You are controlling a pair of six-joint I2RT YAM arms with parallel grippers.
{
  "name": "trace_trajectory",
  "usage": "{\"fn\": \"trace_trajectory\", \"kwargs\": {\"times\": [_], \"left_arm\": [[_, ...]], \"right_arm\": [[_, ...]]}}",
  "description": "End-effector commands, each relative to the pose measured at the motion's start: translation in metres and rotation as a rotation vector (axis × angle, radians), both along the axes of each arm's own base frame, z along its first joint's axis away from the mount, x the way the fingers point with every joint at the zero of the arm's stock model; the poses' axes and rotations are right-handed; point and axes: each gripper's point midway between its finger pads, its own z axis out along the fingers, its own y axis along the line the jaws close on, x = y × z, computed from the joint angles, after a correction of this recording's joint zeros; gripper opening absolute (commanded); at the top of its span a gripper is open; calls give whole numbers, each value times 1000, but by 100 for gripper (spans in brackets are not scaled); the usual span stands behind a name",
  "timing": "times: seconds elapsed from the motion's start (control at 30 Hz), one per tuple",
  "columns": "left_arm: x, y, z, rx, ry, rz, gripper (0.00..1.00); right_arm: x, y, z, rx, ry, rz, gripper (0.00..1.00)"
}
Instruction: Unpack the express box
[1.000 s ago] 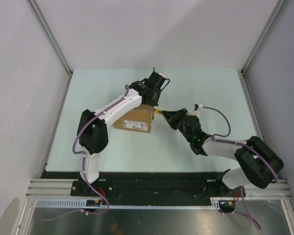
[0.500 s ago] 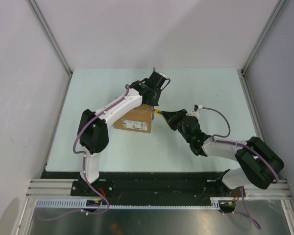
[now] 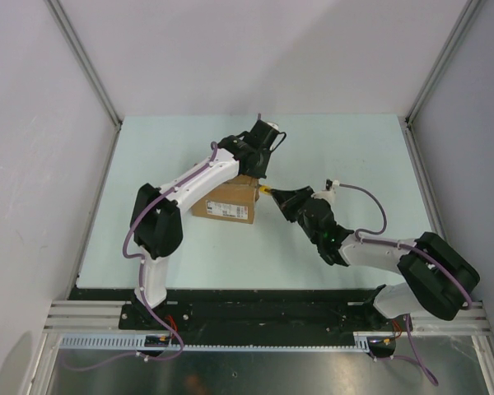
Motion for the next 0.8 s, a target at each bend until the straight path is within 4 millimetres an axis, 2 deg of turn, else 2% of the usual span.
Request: {"fn": "trace_trajectory", "kwargs": {"times": [0.0,0.3,0.6,0.77], "left_arm": [[-36,49,-102,217,293,44,4],[-37,50,-103,224,296,42,4],[-36,51,-101,226,291,39,4],[-36,49,-100,219,292,35,4]], "right_arm": [[-74,51,-8,25,72,344,0],[-82,50,-2,26,52,350,0],[-87,49,-8,19,77,359,0],[-80,33,-10,1,79,328,0]]}}
